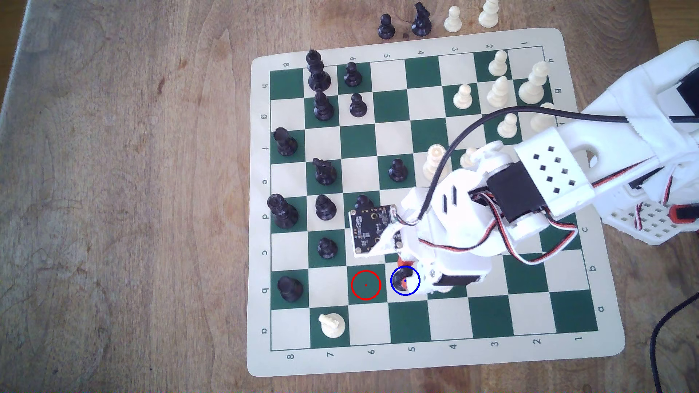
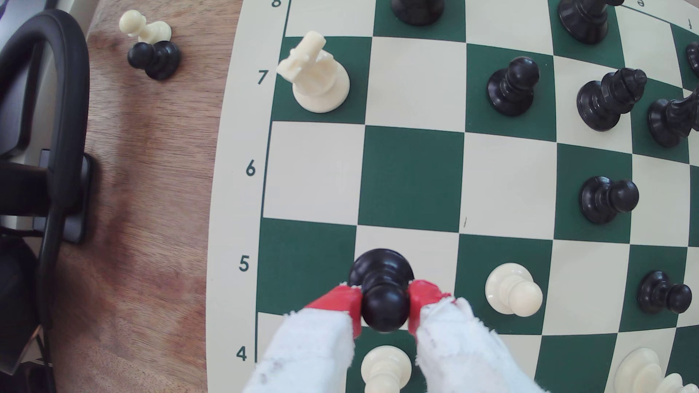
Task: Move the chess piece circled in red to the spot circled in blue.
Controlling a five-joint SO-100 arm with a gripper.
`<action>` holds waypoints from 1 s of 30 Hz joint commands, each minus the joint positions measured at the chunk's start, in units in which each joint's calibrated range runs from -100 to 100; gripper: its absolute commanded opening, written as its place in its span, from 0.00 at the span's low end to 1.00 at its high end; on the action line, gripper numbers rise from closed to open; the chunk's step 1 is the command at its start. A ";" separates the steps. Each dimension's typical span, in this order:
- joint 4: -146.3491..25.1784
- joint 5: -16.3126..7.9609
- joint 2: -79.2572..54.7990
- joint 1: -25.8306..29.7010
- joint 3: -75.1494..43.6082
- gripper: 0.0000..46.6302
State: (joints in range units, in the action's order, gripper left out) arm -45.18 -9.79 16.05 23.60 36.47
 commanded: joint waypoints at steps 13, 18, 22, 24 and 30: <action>3.08 0.73 -6.79 -0.33 -2.11 0.02; 2.84 0.93 -7.81 -1.35 -3.28 0.02; 2.76 0.93 -8.41 -1.58 -3.83 0.02; 2.76 0.93 -8.74 -1.58 -4.10 0.02; 2.76 0.83 -9.51 -1.11 -4.64 0.02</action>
State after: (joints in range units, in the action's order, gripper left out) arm -42.79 -8.96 6.58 22.12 36.47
